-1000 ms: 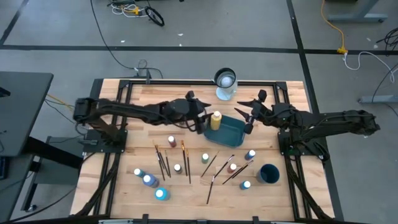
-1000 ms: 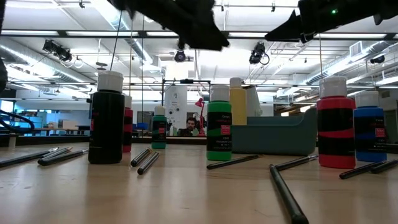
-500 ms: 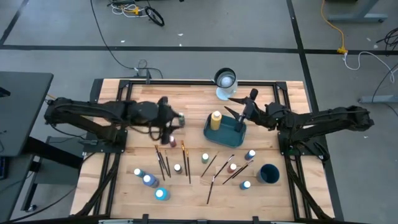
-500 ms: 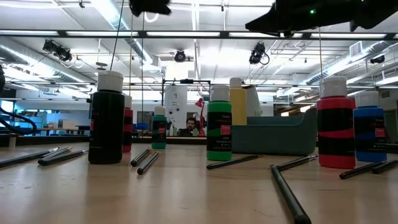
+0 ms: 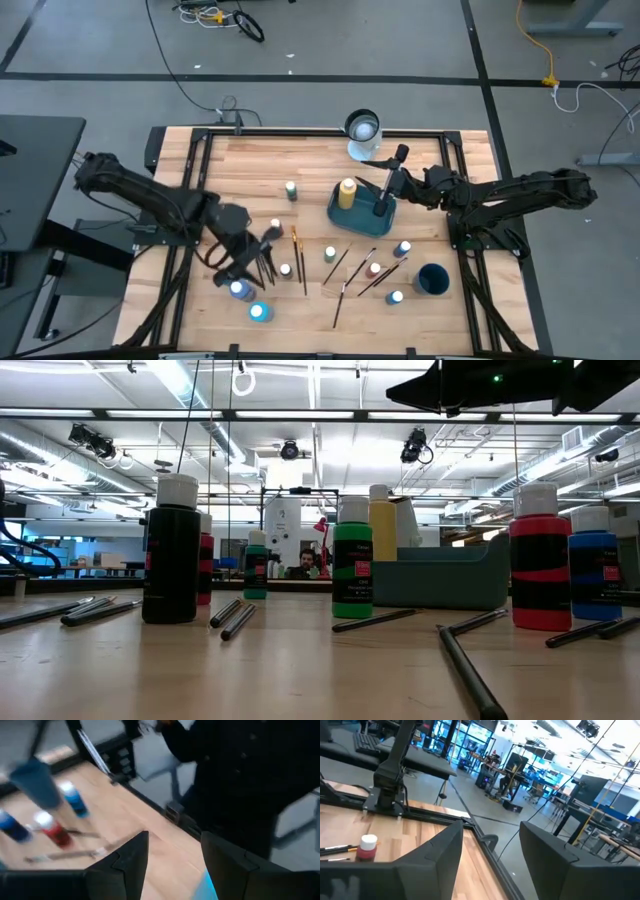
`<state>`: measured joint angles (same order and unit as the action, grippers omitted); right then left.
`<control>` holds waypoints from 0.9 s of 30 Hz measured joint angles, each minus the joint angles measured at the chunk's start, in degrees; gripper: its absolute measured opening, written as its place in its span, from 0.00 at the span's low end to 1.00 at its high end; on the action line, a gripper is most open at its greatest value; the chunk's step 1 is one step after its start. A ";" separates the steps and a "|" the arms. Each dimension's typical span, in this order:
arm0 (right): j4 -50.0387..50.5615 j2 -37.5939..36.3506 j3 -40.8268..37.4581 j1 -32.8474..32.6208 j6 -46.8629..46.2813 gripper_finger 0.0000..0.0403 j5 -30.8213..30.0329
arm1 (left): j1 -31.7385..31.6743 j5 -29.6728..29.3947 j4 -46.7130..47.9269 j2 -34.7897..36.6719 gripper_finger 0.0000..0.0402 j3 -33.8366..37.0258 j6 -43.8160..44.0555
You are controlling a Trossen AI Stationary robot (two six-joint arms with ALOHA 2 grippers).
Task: Pick & Place Paint Supplies
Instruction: Put the large light blue paint bottle into the green bin
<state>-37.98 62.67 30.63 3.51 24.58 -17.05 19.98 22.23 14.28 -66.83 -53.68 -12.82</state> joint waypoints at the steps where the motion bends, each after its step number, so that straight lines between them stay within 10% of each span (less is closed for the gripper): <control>1: 0.34 0.00 0.00 0.00 -0.01 0.50 -0.01 | 0.87 -0.07 -1.95 -0.02 0.48 1.47 0.29; 27: -1.80 -0.02 0.00 0.04 0.15 0.50 0.07 | 16.17 -13.13 -17.43 -7.44 0.47 11.29 5.50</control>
<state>-39.78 62.65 30.63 3.55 24.73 -16.98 36.15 9.10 -3.14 -74.27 -42.40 -7.32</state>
